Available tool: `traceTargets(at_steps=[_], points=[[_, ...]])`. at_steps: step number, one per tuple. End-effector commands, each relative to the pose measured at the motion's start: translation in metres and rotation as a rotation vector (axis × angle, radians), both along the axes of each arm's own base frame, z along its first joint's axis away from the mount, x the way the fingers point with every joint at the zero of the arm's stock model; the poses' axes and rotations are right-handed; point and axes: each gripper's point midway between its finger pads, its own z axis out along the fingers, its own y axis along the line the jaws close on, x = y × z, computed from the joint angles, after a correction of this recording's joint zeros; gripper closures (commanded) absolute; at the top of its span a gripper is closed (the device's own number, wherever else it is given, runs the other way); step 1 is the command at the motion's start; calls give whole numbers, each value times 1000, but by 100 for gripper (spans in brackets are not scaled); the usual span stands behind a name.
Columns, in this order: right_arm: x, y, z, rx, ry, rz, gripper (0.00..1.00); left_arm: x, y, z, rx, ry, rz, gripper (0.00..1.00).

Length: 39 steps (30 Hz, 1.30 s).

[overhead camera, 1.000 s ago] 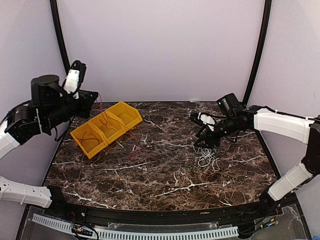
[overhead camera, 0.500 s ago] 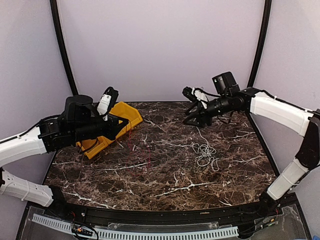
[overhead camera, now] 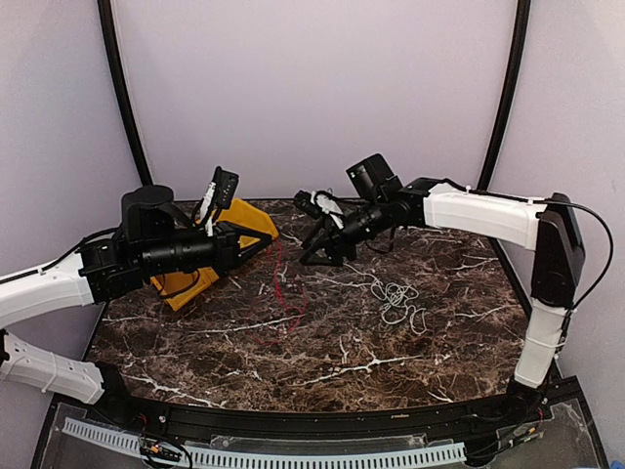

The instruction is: Untangle the cables

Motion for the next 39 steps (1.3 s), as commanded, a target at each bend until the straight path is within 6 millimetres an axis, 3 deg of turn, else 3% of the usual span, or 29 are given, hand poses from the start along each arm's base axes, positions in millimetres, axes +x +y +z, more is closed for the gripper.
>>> traceTargets(at_steps=[1, 3, 6, 11, 14, 16, 18, 23, 28, 31, 35, 39], points=[[-7, 16, -11, 11, 4, 35, 48, -18, 1, 22, -65, -55, -78, 100], [-8, 11, -19, -50, 1, 37, 48, -17, 5, 23, -58, -60, -58, 100], [-5, -15, -21, -143, -50, 24, 50, -17, 9, 22, -41, -65, -45, 100], [-20, -97, -49, -351, -22, 41, 49, -16, 21, 25, -26, -93, -2, 100], [-39, -169, -96, -693, 28, 85, 44, -16, 25, 24, -29, -104, 15, 100], [-41, -216, -124, -926, 44, 37, 40, -16, 27, 23, -28, -106, 19, 100], [-41, -231, -124, -962, 46, 11, 38, -16, 27, 21, -25, -106, 17, 100], [-24, -206, -89, -804, 19, -64, 37, -15, 23, 20, -8, -106, 6, 100], [-43, -142, -17, -365, 368, 52, 38, -15, 26, 20, -4, -107, 13, 100], [-50, -124, -8, -249, 472, 104, 39, -17, 28, 19, -10, -104, 18, 100], [-53, -115, -3, -165, 528, 148, 42, -18, 33, 17, -15, -102, 34, 100], [-59, -106, 22, -47, 580, 177, 43, -19, 36, 11, -7, -96, 44, 100]])
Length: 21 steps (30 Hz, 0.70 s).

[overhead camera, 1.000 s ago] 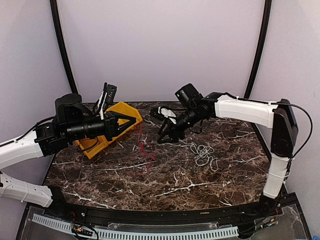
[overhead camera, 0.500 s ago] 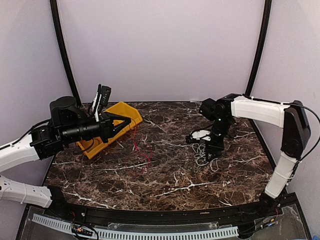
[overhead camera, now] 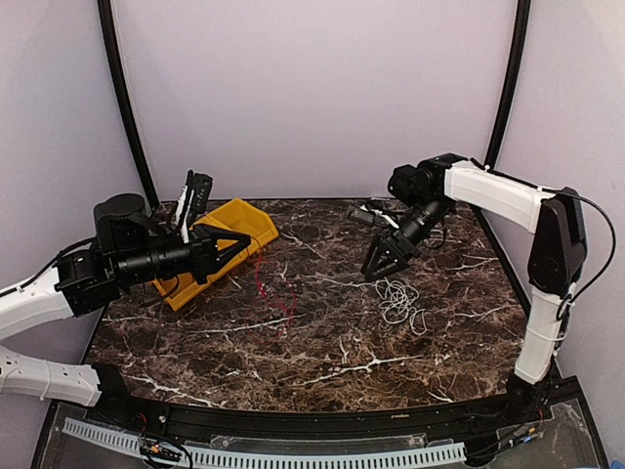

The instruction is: Untangle the cables

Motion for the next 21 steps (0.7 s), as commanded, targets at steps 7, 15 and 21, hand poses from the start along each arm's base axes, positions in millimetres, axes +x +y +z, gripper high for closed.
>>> traceTargets(at_steps=[7, 15, 21], points=[[-22, 19, 57, 217, 316, -62, 44, 2, 1, -9, 10, -3, 11, 100], [-32, 15, 63, 217, 379, -88, 47, 4, -11, -23, -31, 5, -23, 100], [-40, 10, 70, 242, 349, -75, 46, 6, -29, -68, 46, 70, -86, 87]])
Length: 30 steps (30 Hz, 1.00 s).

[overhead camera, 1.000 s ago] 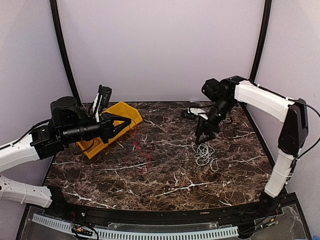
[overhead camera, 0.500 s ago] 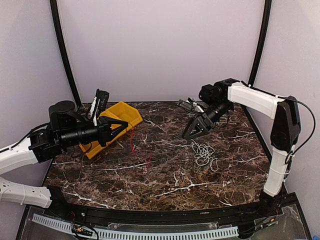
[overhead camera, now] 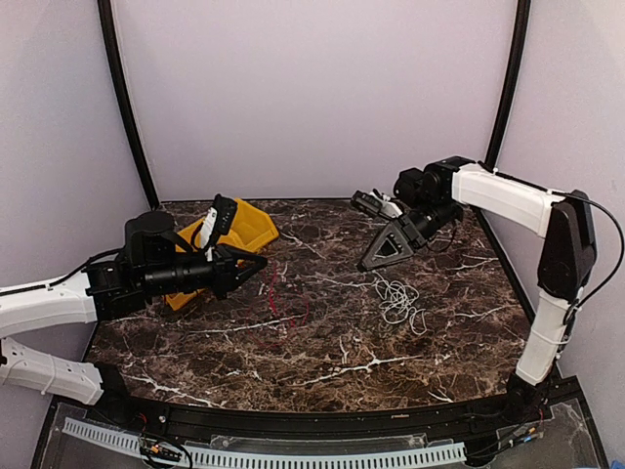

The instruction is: Untangle the cables

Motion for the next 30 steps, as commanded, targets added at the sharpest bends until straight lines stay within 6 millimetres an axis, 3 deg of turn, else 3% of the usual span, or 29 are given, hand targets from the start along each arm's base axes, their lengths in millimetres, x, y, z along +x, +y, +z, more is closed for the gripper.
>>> traceTargets(at_steps=[1, 3, 5, 9, 11, 12, 13, 14, 15, 16, 17, 18, 22, 23, 24, 30], points=[[-13, -5, 17, 43, -15, 0, 46, -2, -14, -28, 34, 37, -63, 79], [-14, -7, 17, 40, -27, 0, 46, 1, -16, -43, 81, 68, -61, 56], [-15, -8, 17, 38, -40, -1, 45, 6, -15, -48, 122, 72, -40, 45], [-18, -10, 17, 38, -66, 0, 44, 21, -9, -32, 154, 3, 27, 32], [-20, -11, 17, 39, -75, 0, 43, 25, -12, -16, 110, -56, 33, 29], [-21, -11, 18, 41, -78, 2, 43, 26, -16, -19, 100, -64, 23, 29], [-22, -11, 19, 42, -82, 4, 43, 30, -22, -2, 29, -117, 22, 28], [-23, -11, 20, 43, -86, 6, 43, 31, -28, -16, 22, -104, 9, 28], [-24, -10, 21, 45, -90, 9, 43, 34, -35, 5, -84, -162, 4, 28], [-24, -10, 22, 48, -94, 10, 43, 36, -45, -14, -79, -139, -23, 28], [-25, -11, 23, 48, -97, 11, 43, 40, -52, -2, -146, -183, -33, 29], [-25, -11, 23, 48, -99, 11, 43, 43, -64, -14, -147, -172, -63, 29], [-27, -12, 26, 55, -109, 13, 43, 51, -104, -5, -298, -211, -178, 30], [-27, -12, 27, 56, -112, 13, 43, 53, -117, -14, -307, -193, -221, 30], [-28, -12, 28, 57, -115, 13, 43, 52, -123, -7, -351, -195, -239, 30], [-30, -14, 30, 59, -132, 13, 42, 46, -178, -21, -412, -175, -343, 29]])
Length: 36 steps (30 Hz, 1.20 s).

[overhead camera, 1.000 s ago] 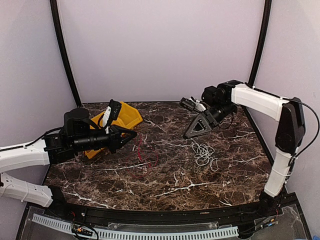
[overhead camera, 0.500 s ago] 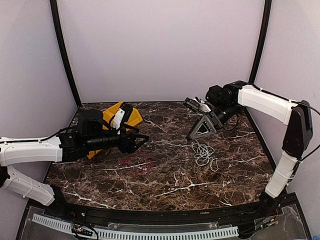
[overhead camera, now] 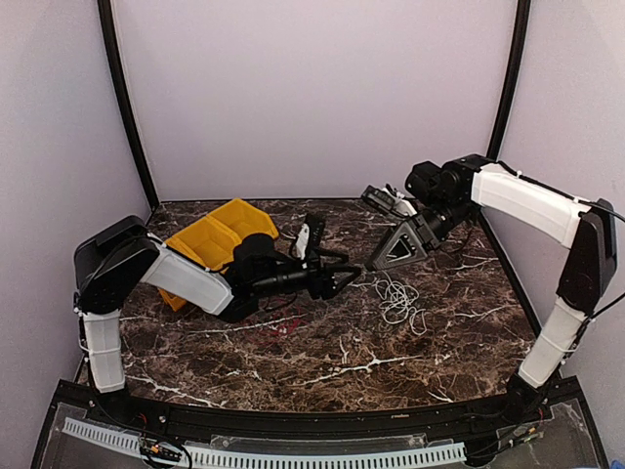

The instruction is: Untangle the cables

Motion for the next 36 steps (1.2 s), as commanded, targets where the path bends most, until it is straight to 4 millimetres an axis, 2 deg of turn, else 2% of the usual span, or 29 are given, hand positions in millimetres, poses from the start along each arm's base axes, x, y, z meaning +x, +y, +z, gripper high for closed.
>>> traceTargets(at_steps=[1, 3, 6, 8, 9, 12, 13, 14, 15, 17, 20, 25, 28, 30, 33, 34, 35, 36], points=[[-7, -2, 10, 22, -49, 11, 42, -19, -35, 59, -209, -108, -111, 29], [-7, -2, 10, 22, -49, 12, 42, -11, -46, 55, -223, -89, -92, 30], [-7, -2, 11, 26, -50, 13, 42, -5, -58, 52, -249, -53, -97, 36], [-6, -1, 11, 26, -49, 14, 42, -3, -66, 53, -265, -46, -111, 45], [-6, -1, 11, 26, -47, 14, 42, -3, -69, 47, -259, -30, -118, 52], [-5, 0, 10, 28, -45, 17, 42, -2, -73, 43, -269, -22, -133, 62], [-5, 0, 10, 27, -45, 17, 42, -1, -73, 43, -271, -16, -134, 72], [-5, 0, 11, 28, -46, 19, 42, 1, -74, 40, -271, -9, -125, 78], [-5, 0, 11, 28, -48, 19, 42, 2, -73, 38, -273, 2, -115, 91], [-5, 0, 13, 30, -65, 21, 41, 14, -66, 31, -276, 37, -35, 99], [-5, -2, 16, 30, -105, 18, 38, 32, -43, 9, -276, 127, 124, 100], [-7, -4, 19, 40, -132, 25, 35, 38, -23, -31, -240, 267, 226, 100], [-6, -4, 22, 38, -146, 24, 35, 40, -14, -45, -226, 311, 269, 100], [-6, -5, 22, 36, -157, 23, 35, 35, -16, -50, -208, 312, 247, 100], [-3, -5, 22, 25, -190, 19, 34, 26, -32, -42, -193, 299, 168, 100], [-2, -5, 24, 21, -205, 18, 34, 25, -36, -45, -169, 300, 158, 100], [0, -4, 25, 14, -220, 16, 34, 22, -44, -38, -174, 285, 133, 98], [2, -4, 27, 12, -238, 14, 34, 21, -48, -41, -149, 279, 123, 95]])
